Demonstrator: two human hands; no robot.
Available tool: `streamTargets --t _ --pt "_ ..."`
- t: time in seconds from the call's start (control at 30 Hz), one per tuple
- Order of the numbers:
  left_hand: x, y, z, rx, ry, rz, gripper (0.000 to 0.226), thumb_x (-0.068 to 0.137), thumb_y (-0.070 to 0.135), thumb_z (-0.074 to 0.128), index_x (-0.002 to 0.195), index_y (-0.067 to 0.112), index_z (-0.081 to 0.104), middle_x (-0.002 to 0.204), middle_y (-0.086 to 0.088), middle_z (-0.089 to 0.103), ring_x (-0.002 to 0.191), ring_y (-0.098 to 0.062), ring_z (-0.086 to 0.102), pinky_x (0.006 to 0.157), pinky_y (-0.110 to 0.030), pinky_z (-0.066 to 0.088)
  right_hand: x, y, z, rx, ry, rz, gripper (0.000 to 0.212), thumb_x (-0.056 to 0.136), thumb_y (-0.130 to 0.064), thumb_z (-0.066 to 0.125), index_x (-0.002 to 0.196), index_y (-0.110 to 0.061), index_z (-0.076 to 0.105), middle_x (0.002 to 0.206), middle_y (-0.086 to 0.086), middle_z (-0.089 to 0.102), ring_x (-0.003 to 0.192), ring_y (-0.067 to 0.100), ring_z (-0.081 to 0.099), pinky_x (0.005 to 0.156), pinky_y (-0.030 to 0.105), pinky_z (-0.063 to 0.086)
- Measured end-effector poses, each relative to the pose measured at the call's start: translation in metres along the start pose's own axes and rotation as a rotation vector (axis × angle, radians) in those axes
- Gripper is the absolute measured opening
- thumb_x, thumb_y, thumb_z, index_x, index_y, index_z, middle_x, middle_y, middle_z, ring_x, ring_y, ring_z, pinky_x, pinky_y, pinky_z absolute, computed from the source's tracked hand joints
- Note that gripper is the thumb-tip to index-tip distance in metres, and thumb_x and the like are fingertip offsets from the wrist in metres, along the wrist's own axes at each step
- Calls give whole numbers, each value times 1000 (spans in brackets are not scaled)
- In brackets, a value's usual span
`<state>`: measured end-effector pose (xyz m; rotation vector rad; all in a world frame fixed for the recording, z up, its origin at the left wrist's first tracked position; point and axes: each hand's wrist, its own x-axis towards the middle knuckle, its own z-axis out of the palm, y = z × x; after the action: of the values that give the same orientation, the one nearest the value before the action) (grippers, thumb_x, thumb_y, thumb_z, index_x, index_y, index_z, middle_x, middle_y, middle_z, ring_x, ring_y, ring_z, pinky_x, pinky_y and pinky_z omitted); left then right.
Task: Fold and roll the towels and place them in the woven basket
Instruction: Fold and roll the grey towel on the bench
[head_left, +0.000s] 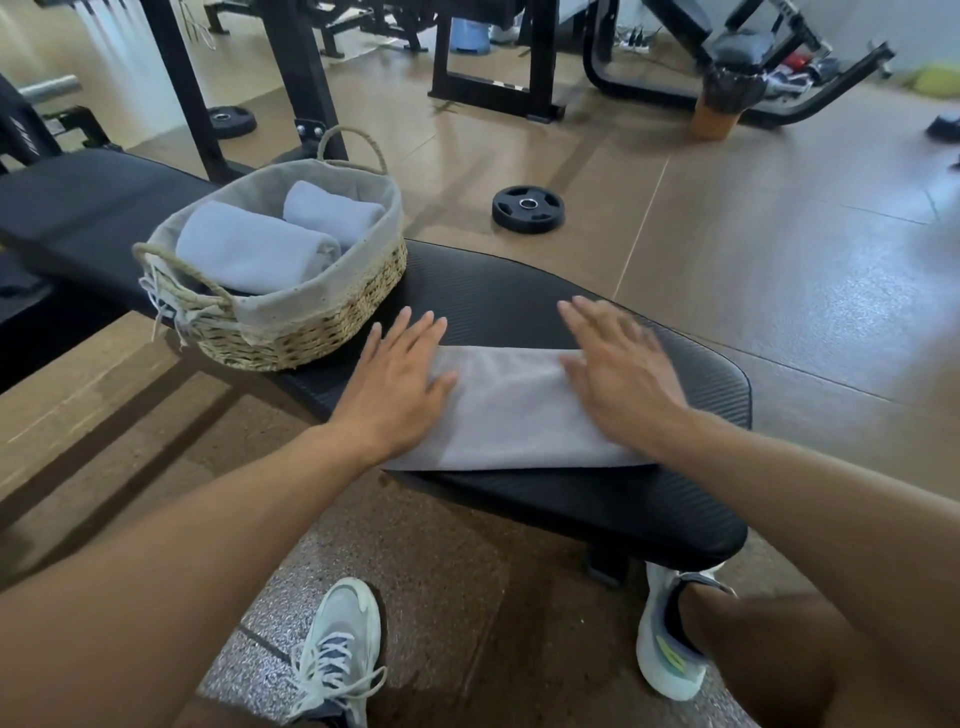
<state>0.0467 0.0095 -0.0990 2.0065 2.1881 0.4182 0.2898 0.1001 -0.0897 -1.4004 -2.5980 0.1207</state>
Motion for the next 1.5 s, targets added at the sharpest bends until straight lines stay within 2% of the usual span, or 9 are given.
streamTargets --t 0.1,0.23,0.57,0.73,0.93,1.03,1.2,1.33,1.5 --pt "-3 4 5 59 -121 59 68 104 53 29 161 21 10 169 5 0 154 -12 -14 125 -42 -9 -16 -30 18 -24 -252 -112 78 97 -69 13 163 -28 1 171 -7 -5 157 18 -11 127 40 -6" --pt "-2 1 12 99 -275 -25 78 99 66 18 161 23 -2 168 7 -12 153 -11 -19 125 -42 -10 -20 -18 17 7 -331 -93 84 92 -75 10 162 -32 -4 169 -12 -12 154 11 -19 126 37 -12" --pt "-3 -3 7 108 -192 -132 72 104 53 17 160 11 -1 169 -5 -9 154 -15 -15 125 -37 -11 -18 23 7 -62 -337 209 81 97 -72 12 163 -26 -4 170 -3 -13 155 16 -18 126 40 -11" --pt "2 24 2 61 47 196 67 101 50 13 161 20 9 169 2 -3 155 -13 -12 126 -41 -4 -25 -11 1 -33 -239 -47 84 94 -72 8 161 -25 -7 168 -8 -17 154 15 -24 127 39 -9" --pt "-8 27 22 193 -247 200 79 90 71 -1 159 32 -5 169 8 -10 153 -13 -17 125 -42 -8 -18 0 4 71 -274 -4 64 104 -60 26 160 -30 24 169 -4 17 156 18 12 126 40 11" --pt "-4 26 20 177 -267 203 71 98 66 11 159 34 -8 168 9 -13 152 -12 -20 124 -42 -10 2 32 -17 1 -189 269 58 95 -67 45 139 -30 54 144 4 50 137 28 41 112 46 36" --pt "-4 24 21 143 -290 153 76 97 70 13 159 33 -8 167 11 -15 152 -10 -22 124 -41 -12 6 52 -33 254 -424 500 61 72 -70 75 103 -18 74 101 -1 73 94 18 67 81 34 53" --pt "2 14 13 120 -268 17 79 96 72 15 160 30 -3 169 7 -11 153 -14 -18 124 -45 -9 0 57 -41 716 -388 541 37 75 -35 89 104 -16 75 99 -1 77 88 14 73 71 28 56" --pt "-2 11 6 116 -292 -13 81 95 73 20 161 29 2 169 5 -1 155 -15 -8 124 -46 -9 -1 89 -53 510 -78 630 24 81 -31 78 96 -17 65 97 8 71 97 30 68 80 42 54"
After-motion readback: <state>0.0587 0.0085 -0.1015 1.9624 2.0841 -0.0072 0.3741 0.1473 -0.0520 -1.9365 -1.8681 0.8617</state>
